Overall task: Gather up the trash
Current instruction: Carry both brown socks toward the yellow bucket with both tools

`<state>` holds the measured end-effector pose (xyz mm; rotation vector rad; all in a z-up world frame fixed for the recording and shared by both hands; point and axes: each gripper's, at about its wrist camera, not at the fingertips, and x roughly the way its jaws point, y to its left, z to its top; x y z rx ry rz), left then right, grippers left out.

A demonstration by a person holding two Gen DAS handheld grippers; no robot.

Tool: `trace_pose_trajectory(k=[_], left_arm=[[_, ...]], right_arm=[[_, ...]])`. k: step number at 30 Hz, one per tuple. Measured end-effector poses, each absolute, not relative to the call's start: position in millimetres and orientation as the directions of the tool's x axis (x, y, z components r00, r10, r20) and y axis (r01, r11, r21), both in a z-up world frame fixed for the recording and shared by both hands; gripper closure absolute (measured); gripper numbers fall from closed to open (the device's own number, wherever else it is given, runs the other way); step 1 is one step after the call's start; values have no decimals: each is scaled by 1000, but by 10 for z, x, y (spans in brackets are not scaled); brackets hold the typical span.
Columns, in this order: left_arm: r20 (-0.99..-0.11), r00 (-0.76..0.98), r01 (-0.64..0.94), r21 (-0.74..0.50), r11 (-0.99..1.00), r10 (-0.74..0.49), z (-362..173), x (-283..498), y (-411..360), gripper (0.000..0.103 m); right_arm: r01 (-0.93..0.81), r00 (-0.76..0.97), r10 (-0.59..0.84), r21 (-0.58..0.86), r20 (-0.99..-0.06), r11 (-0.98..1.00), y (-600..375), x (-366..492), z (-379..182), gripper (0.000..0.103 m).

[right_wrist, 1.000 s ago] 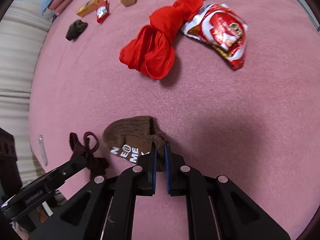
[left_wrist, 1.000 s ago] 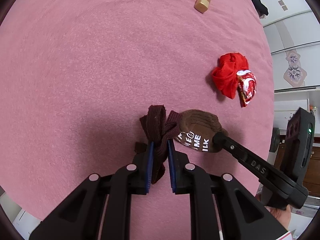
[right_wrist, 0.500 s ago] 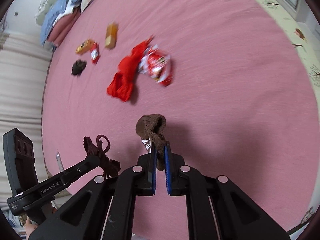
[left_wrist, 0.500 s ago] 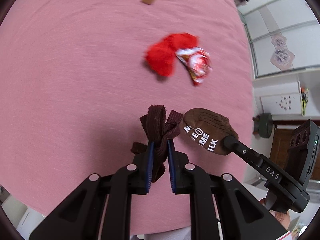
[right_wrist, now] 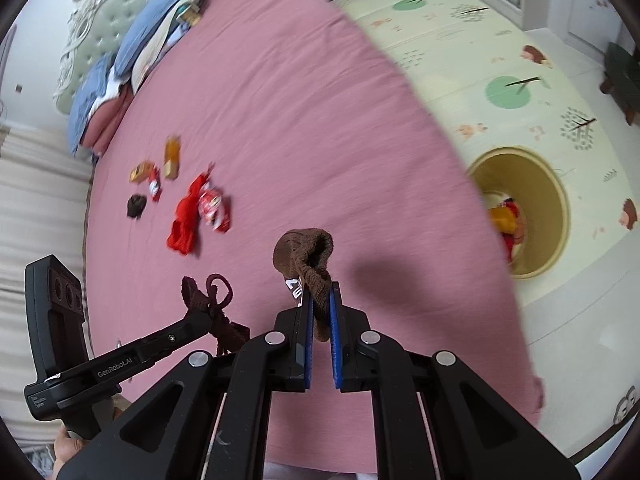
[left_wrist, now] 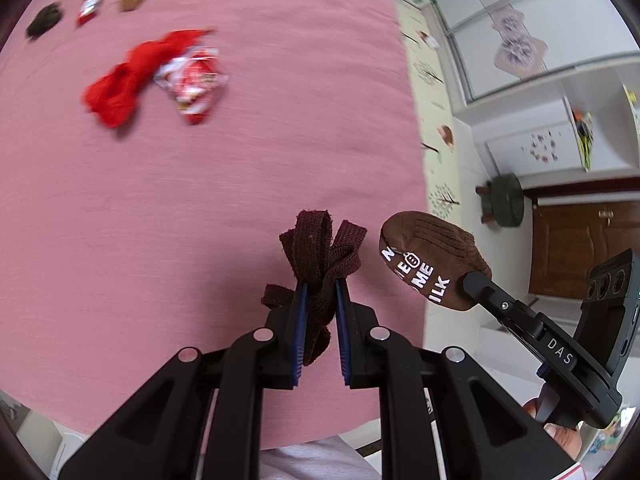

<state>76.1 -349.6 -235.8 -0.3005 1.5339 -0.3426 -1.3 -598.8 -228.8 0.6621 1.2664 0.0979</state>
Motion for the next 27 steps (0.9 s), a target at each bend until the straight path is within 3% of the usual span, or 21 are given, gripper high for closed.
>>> trace_pose_trajectory(k=[13, 27], left_arm=[[-918, -73, 199, -396, 896, -389, -2408, 647, -5122, 89], [-917, -162, 343, -400, 850, -366, -2576, 689, -6334, 89]], right_arm=[[412, 390, 360, 511, -847, 754, -7360, -347, -2328, 96], [526, 417, 302, 499, -857, 689, -8327, -535, -2509, 96]])
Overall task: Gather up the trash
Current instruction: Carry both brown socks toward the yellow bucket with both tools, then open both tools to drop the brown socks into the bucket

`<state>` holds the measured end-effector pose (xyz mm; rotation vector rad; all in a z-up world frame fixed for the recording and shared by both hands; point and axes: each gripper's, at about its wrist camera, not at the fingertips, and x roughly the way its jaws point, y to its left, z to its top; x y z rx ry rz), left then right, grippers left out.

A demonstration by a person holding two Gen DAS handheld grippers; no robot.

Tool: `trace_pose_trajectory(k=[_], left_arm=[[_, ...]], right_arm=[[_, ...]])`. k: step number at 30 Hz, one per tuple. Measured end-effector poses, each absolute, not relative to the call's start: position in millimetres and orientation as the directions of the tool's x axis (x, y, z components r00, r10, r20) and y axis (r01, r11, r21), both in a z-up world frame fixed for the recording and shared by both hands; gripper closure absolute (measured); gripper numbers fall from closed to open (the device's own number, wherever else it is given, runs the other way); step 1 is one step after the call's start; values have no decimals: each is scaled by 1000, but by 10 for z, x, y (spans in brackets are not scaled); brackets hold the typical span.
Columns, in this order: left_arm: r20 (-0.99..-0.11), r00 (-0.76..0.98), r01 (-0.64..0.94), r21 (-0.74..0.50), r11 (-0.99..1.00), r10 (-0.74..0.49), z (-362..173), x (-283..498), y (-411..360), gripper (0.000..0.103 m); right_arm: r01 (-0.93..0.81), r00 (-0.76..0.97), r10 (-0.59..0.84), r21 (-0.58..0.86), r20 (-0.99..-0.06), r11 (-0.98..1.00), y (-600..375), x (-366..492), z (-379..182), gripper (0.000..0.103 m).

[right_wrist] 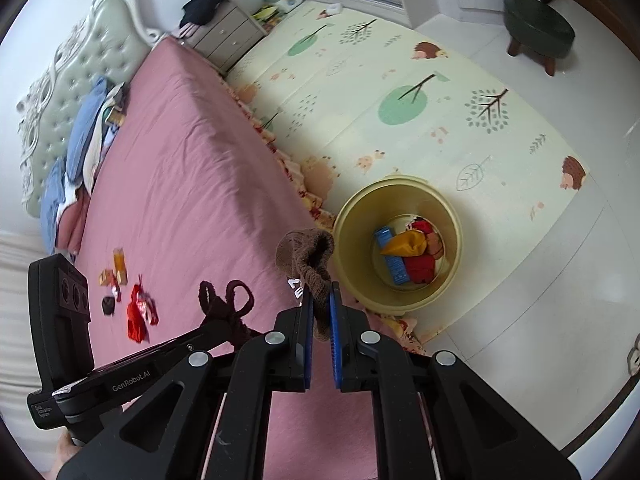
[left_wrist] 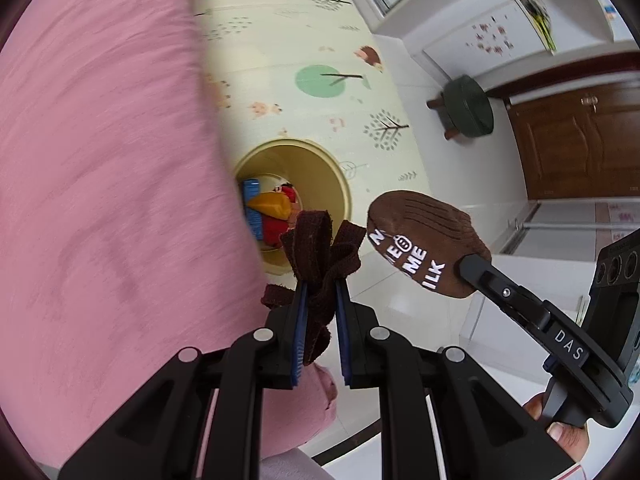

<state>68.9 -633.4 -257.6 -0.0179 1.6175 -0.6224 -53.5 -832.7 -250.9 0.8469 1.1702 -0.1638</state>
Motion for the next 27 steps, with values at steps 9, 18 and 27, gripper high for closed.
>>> trace_pose_trajectory(k=[9, 18, 27], left_arm=[[-912, -190, 433, -410, 803, -363, -2656, 768, -6944, 86], [-945, -129, 454, -327, 829, -302, -2649, 986, -6950, 17], [-939, -133, 438, -343, 831, -318, -2589, 1005, -6773, 17]], right_arm=[[563, 430, 288, 503, -856, 656, -8677, -480, -2614, 95], [603, 441, 254, 494, -861, 626, -8946, -380, -2659, 65], [582, 441, 283, 512, -852, 632, -8805, -246, -2594, 65]])
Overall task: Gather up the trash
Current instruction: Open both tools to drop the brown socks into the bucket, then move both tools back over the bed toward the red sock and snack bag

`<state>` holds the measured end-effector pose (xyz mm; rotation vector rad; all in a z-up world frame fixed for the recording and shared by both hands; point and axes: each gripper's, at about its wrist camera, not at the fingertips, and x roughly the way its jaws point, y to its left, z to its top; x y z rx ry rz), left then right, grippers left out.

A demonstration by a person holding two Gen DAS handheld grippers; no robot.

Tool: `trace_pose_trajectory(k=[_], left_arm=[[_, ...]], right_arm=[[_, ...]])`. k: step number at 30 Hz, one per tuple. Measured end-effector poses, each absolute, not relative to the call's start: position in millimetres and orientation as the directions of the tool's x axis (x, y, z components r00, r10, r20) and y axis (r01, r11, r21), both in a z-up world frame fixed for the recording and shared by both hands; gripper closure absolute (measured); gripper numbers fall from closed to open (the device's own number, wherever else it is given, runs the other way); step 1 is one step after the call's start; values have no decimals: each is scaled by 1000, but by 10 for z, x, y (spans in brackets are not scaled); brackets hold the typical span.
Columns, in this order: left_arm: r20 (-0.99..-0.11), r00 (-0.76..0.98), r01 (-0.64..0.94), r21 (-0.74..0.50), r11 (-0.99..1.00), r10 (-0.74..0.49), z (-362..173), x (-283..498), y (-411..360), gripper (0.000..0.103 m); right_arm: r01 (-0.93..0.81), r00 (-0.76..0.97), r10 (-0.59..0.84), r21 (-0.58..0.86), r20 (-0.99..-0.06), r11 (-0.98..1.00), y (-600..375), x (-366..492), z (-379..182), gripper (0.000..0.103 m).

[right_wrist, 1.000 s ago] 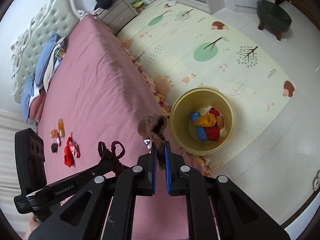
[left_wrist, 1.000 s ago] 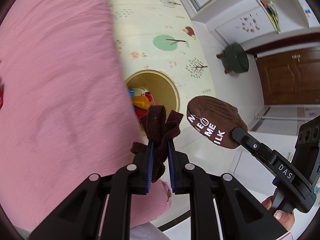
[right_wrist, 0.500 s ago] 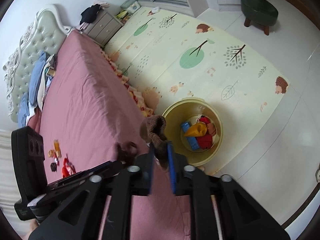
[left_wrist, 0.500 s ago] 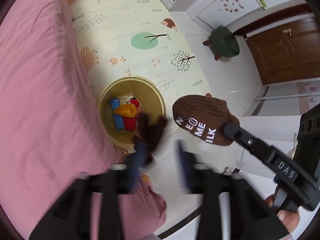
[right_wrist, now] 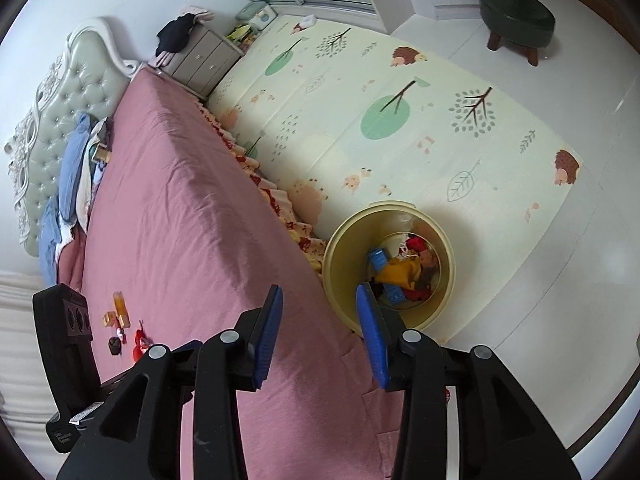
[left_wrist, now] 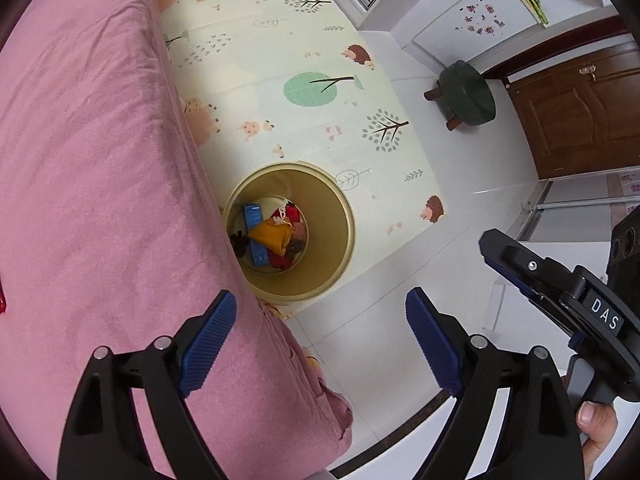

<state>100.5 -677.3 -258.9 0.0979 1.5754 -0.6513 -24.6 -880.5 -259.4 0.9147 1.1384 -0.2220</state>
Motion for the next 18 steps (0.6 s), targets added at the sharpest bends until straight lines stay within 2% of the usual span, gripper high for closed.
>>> trace_pose_trajectory(k=[9, 18], left_arm=[[-941, -93, 421, -332, 844, -324, -2436, 938, -6291, 17], [-954, -27, 352, -288, 891, -298, -2336, 862, -5332, 17]], right_arm=[[521, 434, 305, 512, -848, 683, -8342, -126, -2398, 63], [438, 398, 358, 518, -845, 735, -7490, -9, -2259, 56]])
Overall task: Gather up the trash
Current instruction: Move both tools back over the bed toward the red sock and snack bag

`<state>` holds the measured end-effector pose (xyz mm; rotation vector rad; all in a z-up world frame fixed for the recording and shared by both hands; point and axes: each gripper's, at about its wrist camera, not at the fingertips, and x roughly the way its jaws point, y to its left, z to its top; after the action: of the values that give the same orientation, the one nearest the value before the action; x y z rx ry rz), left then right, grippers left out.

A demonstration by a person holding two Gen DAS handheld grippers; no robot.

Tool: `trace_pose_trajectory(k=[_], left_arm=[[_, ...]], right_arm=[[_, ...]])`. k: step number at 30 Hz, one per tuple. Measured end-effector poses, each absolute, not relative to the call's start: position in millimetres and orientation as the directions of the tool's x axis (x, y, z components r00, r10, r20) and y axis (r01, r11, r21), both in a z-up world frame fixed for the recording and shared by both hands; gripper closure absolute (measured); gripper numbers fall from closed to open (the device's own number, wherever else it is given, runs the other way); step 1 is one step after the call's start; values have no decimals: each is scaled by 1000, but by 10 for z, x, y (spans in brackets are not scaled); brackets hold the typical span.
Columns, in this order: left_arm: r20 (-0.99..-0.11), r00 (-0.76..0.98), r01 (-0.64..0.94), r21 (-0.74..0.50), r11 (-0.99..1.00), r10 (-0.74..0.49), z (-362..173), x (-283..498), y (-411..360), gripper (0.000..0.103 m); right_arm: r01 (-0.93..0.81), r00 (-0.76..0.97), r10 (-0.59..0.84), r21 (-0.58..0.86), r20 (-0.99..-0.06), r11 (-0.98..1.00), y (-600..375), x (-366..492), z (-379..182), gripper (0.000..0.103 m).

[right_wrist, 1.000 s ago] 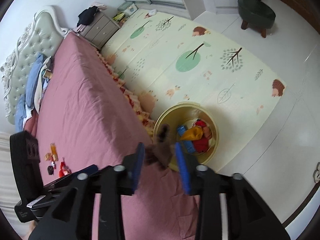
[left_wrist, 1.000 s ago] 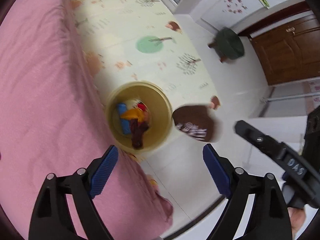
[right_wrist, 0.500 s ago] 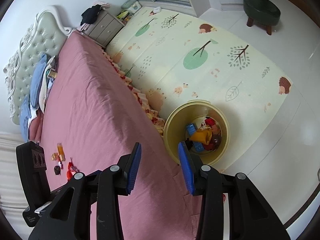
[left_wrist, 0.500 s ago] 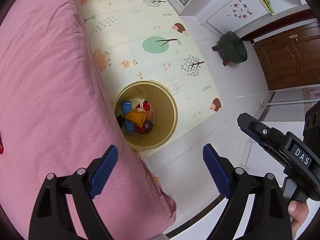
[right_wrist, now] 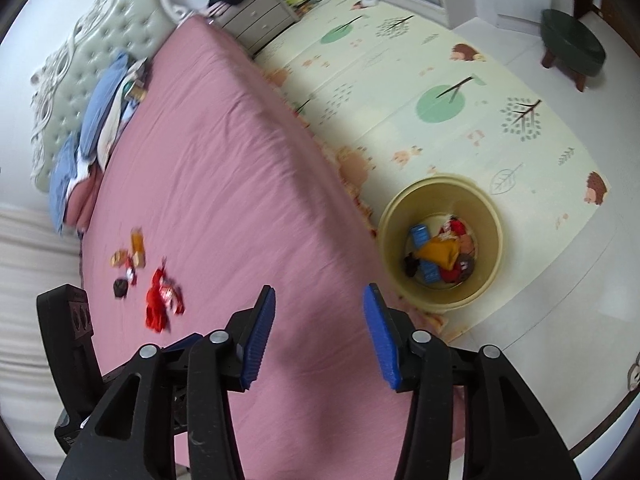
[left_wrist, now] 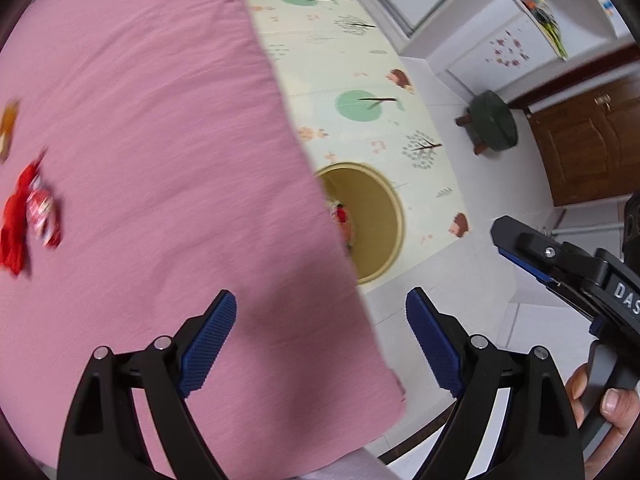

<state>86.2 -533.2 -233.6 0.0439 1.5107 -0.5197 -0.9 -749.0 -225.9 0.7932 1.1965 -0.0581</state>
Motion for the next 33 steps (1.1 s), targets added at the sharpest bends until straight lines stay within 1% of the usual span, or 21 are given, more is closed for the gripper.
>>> trace_pose_trajectory(k=[6, 11, 13, 15, 19, 22, 25, 27, 29, 33], left_arm=[[-959, 9, 272, -271, 923, -284, -2292, 793, -4470, 17], [-964, 48, 224, -244, 944, -261, -2241, 753, -3860, 17], [-964, 60, 199, -243, 949, -260, -2223, 749, -3610, 14], [-964, 83, 179, -237, 955, -254, -2201, 736, -3388, 12], [-966, 92, 157, -224, 962, -240, -2204, 724, -2927, 10], [-968, 90, 153, -219, 964, -234, -2220, 746, -2594, 8], [-970, 97, 156, -206, 966, -223, -2230, 761, -2369, 8], [-971, 99, 162, -200, 966, -218, -2239, 808, -2249, 8], [-973, 107, 177, -183, 967, -203, -2246, 877, -2146, 8], [-975, 122, 191, -158, 969, -183, -2283, 1038, -1996, 8]], right_arm=[[347, 363, 394, 515, -845, 784, -6727, 64, -2145, 54], [280, 339, 424, 520, -840, 807, -6079, 102, -2066, 51], [265, 329, 429, 519, -841, 813, -5892, 109, -2062, 49], [253, 320, 435, 518, -842, 817, -5657, 107, -2067, 45], [236, 302, 444, 517, -844, 822, -5236, 95, -2115, 44], [238, 303, 446, 520, -842, 820, -4915, 65, -2150, 38], [241, 310, 439, 516, -844, 822, -4718, 71, -2166, 34], [248, 320, 424, 507, -847, 825, -4565, 82, -2171, 33], [261, 336, 402, 494, -852, 829, -4443, 107, -2171, 28], [281, 364, 360, 470, -859, 837, -4299, 214, -2170, 25]])
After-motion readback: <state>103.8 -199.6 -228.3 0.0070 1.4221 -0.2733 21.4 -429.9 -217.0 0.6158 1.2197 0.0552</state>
